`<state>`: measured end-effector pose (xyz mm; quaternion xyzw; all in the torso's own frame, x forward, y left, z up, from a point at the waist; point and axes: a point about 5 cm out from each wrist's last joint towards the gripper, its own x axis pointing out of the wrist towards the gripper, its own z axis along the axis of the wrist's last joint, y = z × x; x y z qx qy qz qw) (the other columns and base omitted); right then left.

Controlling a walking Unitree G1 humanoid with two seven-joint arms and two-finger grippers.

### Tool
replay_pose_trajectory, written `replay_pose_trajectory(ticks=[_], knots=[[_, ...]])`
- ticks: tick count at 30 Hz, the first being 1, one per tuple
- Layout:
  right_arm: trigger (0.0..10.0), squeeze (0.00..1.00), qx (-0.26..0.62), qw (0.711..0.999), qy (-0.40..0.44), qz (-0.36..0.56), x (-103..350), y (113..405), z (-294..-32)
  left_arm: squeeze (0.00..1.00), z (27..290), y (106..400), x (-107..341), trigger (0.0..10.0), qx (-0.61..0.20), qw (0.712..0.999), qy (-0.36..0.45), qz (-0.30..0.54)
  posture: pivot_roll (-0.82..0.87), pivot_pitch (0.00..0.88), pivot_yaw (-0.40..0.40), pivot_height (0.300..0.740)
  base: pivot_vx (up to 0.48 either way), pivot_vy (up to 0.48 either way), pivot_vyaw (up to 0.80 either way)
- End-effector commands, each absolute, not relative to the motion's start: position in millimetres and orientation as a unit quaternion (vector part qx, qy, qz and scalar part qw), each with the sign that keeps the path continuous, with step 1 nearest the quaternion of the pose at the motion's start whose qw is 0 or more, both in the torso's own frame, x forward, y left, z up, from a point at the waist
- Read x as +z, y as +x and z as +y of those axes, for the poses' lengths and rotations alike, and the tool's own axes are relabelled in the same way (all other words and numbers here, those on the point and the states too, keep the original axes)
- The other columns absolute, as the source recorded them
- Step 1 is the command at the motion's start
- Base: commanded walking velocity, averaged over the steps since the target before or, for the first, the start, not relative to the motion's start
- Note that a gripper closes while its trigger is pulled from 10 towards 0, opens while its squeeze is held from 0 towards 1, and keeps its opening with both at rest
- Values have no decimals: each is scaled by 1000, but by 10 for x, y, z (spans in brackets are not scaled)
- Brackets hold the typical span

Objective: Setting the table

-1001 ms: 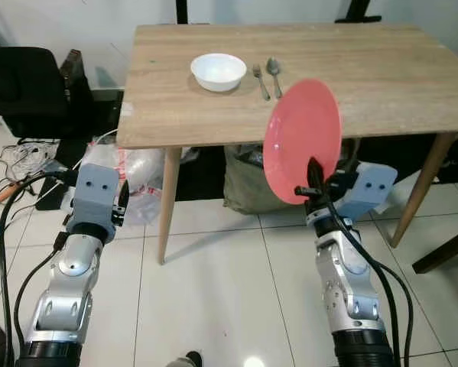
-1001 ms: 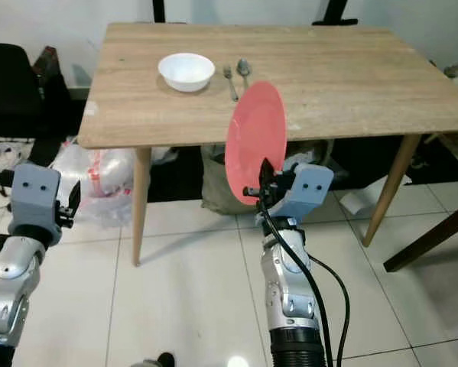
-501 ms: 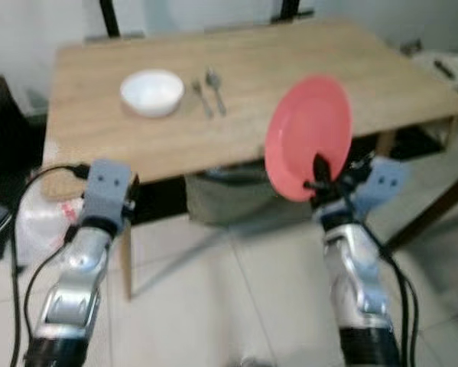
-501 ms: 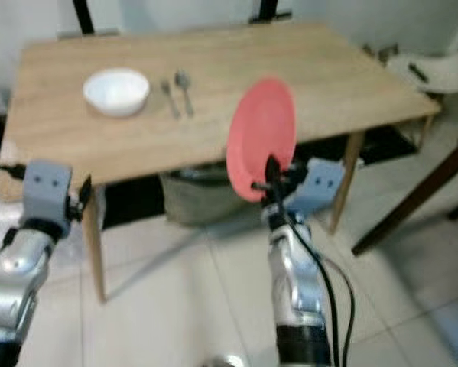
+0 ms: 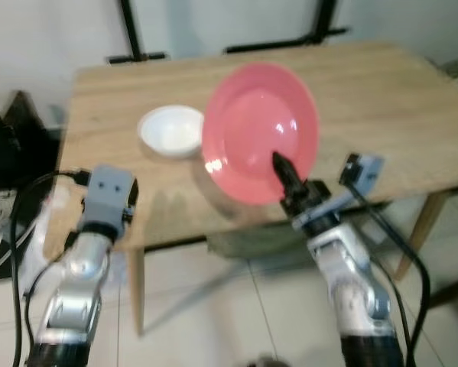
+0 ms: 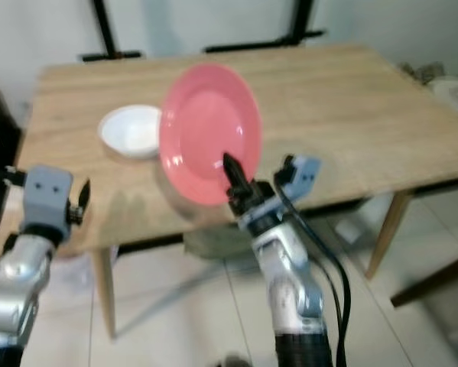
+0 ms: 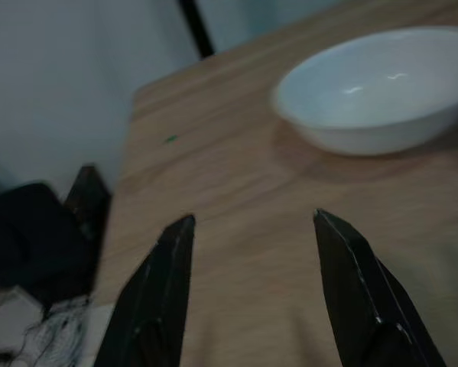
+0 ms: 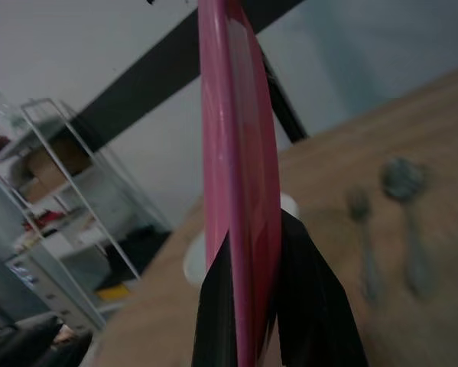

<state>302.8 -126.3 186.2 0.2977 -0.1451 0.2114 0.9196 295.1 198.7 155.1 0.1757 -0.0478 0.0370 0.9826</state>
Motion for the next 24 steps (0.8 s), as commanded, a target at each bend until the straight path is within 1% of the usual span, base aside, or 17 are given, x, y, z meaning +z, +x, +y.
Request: replay_pose_trajectory(ticks=[1,5,7,8,10,15,19,21,24], knots=[[10000,0,216,913,316,-144,1886,3043,-1227,0,2033,2929,1546,10000,47,980,186,-47,-38,8,45,740,480,0,0],[10000,0,193,910,337,-144,1896,3072,-1326,0,2030,2938,1559,10000,46,980,186,-51,-39,7,45,740,480,0,0],[10000,0,158,907,361,-148,1895,3101,-1438,0,2017,2945,1567,10000,43,980,186,-54,-40,7,45,740,480,0,0],[10000,0,158,907,361,-148,1895,3101,-1438,0,2017,2945,1567,10000,43,980,186,-54,-40,7,45,740,480,0,0],[10000,0,111,904,383,-154,1891,3134,-1582,0,1991,2950,1573,10000,34,981,182,-56,-44,8,46,740,0,0,0],[10000,0,89,896,405,-158,1892,3145,-1691,0,1961,2931,1582,10000,19,982,177,-61,-44,8,46,740,0,0,0],[10000,0,92,892,414,-158,1897,3126,-1728,0,1952,2903,1592,10000,11,981,181,-66,-43,12,46,740,0,0,0],[10000,0,114,890,413,-155,1910,3102,-1711,0,1940,2890,1599,10000,-6,980,186,-69,-41,14,45,740,0,0,0],[10000,0,144,896,392,-149,1931,3064,-1670,0,1926,2879,1628,10000,-29,980,185,-72,-42,15,44,740,0,0,0]])
